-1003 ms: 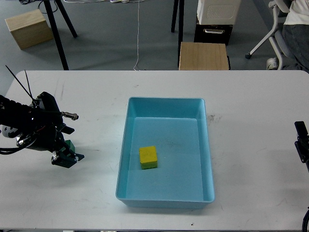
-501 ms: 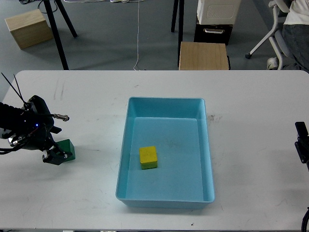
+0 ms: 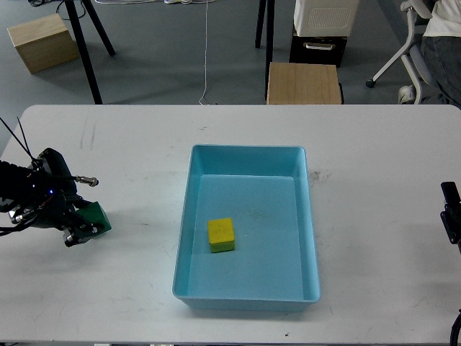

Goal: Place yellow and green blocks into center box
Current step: 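Close the left gripper around the green cube, then lift the green cube and carry it over the tray, then lower the green cube onto the yellow cube and release it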

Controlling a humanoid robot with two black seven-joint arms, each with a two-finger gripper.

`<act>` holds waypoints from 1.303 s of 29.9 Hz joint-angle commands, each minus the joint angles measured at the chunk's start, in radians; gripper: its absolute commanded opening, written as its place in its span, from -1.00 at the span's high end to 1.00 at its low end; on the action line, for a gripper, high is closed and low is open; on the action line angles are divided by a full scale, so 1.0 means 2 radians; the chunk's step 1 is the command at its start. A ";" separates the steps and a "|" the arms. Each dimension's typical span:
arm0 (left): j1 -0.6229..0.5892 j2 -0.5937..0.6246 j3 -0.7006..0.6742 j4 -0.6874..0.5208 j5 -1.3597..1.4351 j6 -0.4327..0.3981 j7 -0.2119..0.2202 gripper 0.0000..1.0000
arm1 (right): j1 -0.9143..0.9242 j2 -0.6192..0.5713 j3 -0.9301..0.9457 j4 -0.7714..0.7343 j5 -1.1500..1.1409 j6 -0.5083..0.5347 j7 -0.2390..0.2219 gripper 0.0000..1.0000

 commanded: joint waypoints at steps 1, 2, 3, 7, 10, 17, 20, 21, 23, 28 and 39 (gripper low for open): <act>0.000 0.000 0.010 0.011 0.000 -0.001 0.000 0.42 | 0.000 0.000 0.000 0.000 0.000 0.000 0.000 -0.98; 0.000 0.000 0.012 0.013 0.000 0.001 0.000 0.45 | 0.000 0.001 0.000 0.000 0.000 0.000 0.000 -0.98; -0.002 0.001 0.012 0.014 0.000 0.001 0.000 0.52 | 0.000 0.001 -0.001 0.000 0.000 0.000 0.000 -0.98; -0.024 0.006 -0.002 0.013 0.000 0.005 0.000 0.60 | -0.001 0.000 -0.002 0.000 0.000 0.000 0.000 -0.98; -0.082 0.007 -0.020 -0.001 0.000 0.006 0.000 0.61 | -0.011 0.000 -0.001 -0.003 0.000 0.000 0.000 -0.98; -0.192 0.002 -0.035 -0.059 -0.097 -0.003 0.000 0.61 | -0.034 0.000 0.000 -0.011 0.000 -0.025 0.000 -0.98; -0.212 0.000 -0.035 -0.120 -0.098 -0.015 0.000 0.61 | -0.035 0.000 0.001 -0.012 0.000 -0.036 0.002 -0.98; -0.214 -0.002 -0.035 -0.140 -0.098 -0.023 0.000 0.61 | -0.035 0.000 0.001 -0.012 0.000 -0.040 0.004 -0.98; -0.215 -0.026 -0.035 -0.166 -0.097 -0.044 0.000 0.62 | -0.035 0.000 0.001 -0.012 0.001 -0.047 0.007 -0.98; -0.209 -0.104 -0.030 -0.164 -0.086 -0.090 0.000 0.62 | -0.035 0.000 0.003 -0.013 0.003 -0.048 0.008 -0.98; -0.150 -0.167 -0.028 -0.099 -0.042 -0.090 0.000 0.61 | -0.035 -0.002 0.002 -0.014 0.003 -0.058 0.008 -0.98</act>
